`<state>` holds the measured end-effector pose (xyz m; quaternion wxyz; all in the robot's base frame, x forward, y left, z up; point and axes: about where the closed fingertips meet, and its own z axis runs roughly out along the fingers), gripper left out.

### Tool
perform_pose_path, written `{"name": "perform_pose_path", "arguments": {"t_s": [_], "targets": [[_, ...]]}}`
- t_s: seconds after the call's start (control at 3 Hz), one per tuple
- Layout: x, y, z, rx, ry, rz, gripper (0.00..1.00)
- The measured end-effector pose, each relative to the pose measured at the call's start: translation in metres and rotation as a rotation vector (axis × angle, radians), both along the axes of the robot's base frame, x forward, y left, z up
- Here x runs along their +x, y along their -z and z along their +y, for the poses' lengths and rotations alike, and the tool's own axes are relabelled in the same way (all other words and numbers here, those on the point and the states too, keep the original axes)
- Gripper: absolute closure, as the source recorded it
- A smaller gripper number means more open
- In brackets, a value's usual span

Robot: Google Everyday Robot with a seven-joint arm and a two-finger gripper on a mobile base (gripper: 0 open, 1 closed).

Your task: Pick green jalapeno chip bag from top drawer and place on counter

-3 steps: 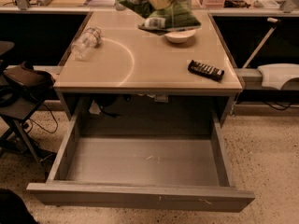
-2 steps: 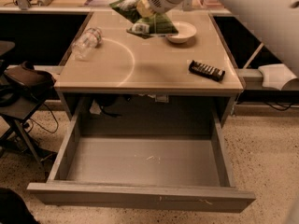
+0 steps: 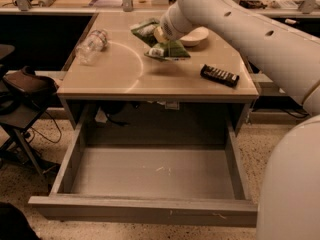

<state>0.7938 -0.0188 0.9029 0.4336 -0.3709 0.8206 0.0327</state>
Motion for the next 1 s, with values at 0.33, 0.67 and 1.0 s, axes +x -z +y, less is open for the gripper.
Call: {"name": "perform_pose_path", "arguments": {"t_s": [0.33, 0.67, 1.0], "targets": [[-0.0122, 0.0462, -0.0185, -0.030, 0.004, 0.070, 1.00], [-0.0130, 0.0486, -0.0188, -0.032, 0.004, 0.074, 0.81], [-0.0130, 0.0486, -0.0188, -0.032, 0.004, 0.074, 0.58]]}}
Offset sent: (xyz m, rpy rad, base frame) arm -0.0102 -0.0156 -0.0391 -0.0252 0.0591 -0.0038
